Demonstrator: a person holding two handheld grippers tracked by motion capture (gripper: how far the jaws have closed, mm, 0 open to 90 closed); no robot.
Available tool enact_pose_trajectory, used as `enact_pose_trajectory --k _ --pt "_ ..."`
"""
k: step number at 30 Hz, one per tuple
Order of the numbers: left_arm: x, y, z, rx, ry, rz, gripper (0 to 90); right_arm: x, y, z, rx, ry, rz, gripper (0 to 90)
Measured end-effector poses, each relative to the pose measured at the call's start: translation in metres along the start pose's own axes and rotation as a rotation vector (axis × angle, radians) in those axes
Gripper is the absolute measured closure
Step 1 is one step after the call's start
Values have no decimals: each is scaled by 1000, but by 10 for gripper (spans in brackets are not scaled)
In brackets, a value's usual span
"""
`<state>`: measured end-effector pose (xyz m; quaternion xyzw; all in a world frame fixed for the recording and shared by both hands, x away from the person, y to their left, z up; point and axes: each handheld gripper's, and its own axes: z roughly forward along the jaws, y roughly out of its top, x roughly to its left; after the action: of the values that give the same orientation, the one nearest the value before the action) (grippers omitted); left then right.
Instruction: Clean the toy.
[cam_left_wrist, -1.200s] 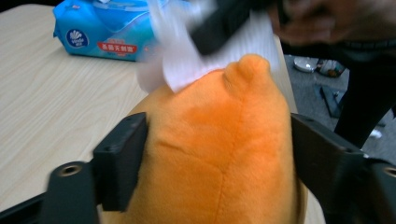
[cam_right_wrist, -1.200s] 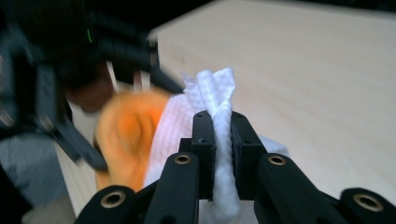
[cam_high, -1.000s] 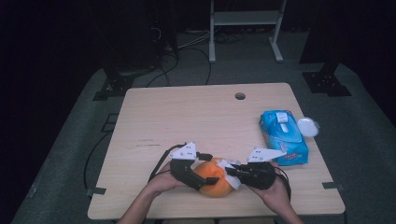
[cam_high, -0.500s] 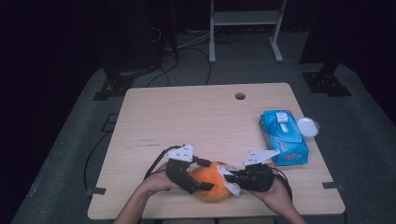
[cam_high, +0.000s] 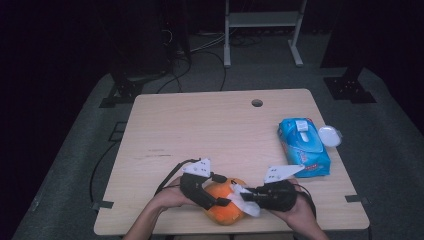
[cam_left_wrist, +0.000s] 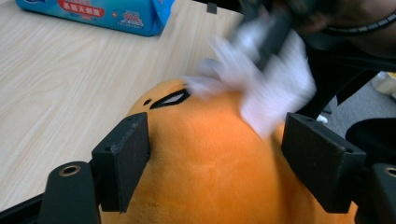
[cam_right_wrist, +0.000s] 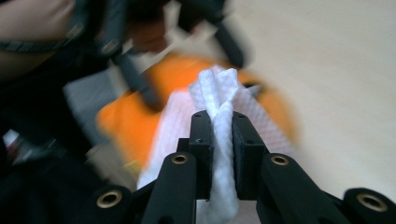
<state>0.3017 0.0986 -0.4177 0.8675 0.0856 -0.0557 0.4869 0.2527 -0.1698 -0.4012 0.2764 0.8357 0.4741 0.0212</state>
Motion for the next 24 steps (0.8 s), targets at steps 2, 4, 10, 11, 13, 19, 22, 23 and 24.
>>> enact_pose_trajectory --k 2,4,10,11,13,19,22,23,24 --pt "0 0 0 -1 0 0 230 -9 0 -4 -29 -47 30 799" --pt "0 2 3 11 25 -27 165 -17 -2 -1 -15 -64 53 800" --pt "-1 3 12 50 39 -47 103 -10 -10 17 45 -58 29 805" --pt "0 3 12 56 37 -56 120 -9 -10 15 43 -63 26 805" --pt "0 0 15 66 38 -64 195 -11 -10 13 42 -65 33 804" --pt "-6 1 13 59 66 -20 507 -16 -12 9 33 -62 53 800" --pt "-9 7 11 34 82 6 530 -19 -10 3 9 -61 65 798" --pt "-10 10 10 29 96 25 530 -20 -9 0 -1 -65 69 799" --pt "-10 10 10 29 96 25 530 -20 -9 0 -1 -65 69 799"
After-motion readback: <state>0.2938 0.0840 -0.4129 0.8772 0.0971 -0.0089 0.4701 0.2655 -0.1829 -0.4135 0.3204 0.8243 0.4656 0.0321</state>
